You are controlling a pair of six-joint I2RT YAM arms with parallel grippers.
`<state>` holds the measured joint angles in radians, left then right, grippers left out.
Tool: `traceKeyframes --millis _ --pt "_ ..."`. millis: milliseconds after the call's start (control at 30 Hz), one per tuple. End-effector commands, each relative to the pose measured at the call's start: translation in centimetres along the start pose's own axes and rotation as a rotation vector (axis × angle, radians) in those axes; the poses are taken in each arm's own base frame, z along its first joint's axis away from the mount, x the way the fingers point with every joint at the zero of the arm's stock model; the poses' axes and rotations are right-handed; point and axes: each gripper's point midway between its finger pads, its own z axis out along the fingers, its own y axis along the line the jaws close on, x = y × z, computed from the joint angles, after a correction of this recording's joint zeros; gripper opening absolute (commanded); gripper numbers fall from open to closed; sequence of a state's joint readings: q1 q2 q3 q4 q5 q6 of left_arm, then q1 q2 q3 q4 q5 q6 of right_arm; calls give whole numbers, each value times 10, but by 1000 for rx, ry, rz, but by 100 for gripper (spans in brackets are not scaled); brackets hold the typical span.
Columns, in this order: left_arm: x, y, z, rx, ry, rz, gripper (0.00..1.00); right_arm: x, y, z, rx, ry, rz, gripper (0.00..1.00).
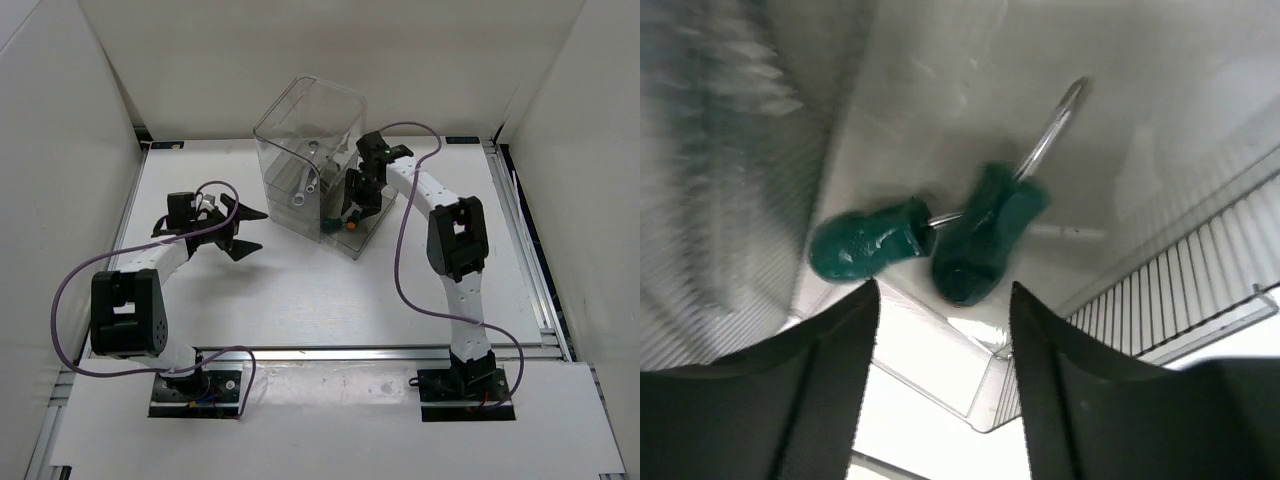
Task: Sort the tools into containers
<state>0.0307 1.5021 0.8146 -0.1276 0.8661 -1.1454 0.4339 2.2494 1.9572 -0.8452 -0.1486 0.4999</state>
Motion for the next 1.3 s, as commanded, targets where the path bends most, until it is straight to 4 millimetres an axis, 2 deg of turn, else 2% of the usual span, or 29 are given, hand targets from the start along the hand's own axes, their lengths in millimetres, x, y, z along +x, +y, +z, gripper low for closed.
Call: traceKeyframes --millis 0,133,167,233,267,300,333,367,400,433,500,533,600,633,667,700,733,767,800,833,867,933,1000,1133,1200,1267 --pt "-1 -13 -1 39 8 36 99 -24 18 -39 -44 -100 -47 62" --pt "-9 -12 4 30 6 27 99 -32 9 -70 -36 -182 -45 74" --pt "-14 -17 4 37 1 37 99 -33 5 -74 -28 -197 -40 74" --pt "-23 -14 10 23 0 24 99 -38 -6 -85 -16 -226 -18 75" --pt "-32 -21 10 34 -11 29 99 -35 -13 -92 -5 -237 -9 73" --pt "-40 -22 10 35 -22 31 99 -37 -23 -95 -1 -247 12 69" --pt "-52 -28 12 38 -31 37 99 -35 -29 -96 2 -248 32 53" --pt "-62 -25 11 27 -42 29 99 -31 -44 -96 5 -249 72 40" --pt "-71 -26 11 24 -53 28 99 -28 -51 -95 8 -248 82 16" --pt "-89 -28 9 23 -79 27 99 -20 -58 -91 0 -230 114 7" --pt "-106 -28 9 10 -108 27 99 -16 -66 -87 -17 -214 154 0" --pt "-120 -36 6 15 -136 47 99 -18 -75 -88 -28 -213 189 0" --pt "-145 -28 3 -12 -184 50 99 -13 -81 -79 -72 -177 234 0" --pt "-158 -37 -2 -3 -212 75 99 -12 -88 -77 -84 -168 264 0" --pt "-170 -31 1 -18 -227 88 99 -14 -90 -74 -102 -163 301 0" --pt "-184 -43 -2 -13 -260 128 99 -11 -87 -64 -127 -132 311 0" --pt "-193 -42 0 -30 -275 178 99 -11 -92 -60 -131 -121 337 0" --pt "-200 -34 8 -55 -272 177 99 -10 -92 -55 -144 -100 366 0" --pt "-211 -45 8 -63 -303 207 99 -10 -91 -45 -175 -71 389 0" --pt "-215 -47 12 -66 -306 238 99 -11 -95 -42 -191 -60 418 0" --pt "-212 -52 22 -69 -295 270 99 -10 -91 -37 -210 -43 454 0" --pt "-222 -58 34 -70 -304 326 99 -14 -87 -26 -249 -20 475 0" --pt "-227 -51 44 -76 -301 320 99 -20 -86 -20 -260 -12 501 0" --pt "-240 -40 49 -91 -343 296 99 -23 -86 -2 -267 34 565 0" --pt "-236 -36 58 -85 -339 268 99 -25 -82 0 -280 39 563 2" --pt "-231 -41 70 -54 -339 275 99 -27 -78 6 -288 56 566 6"
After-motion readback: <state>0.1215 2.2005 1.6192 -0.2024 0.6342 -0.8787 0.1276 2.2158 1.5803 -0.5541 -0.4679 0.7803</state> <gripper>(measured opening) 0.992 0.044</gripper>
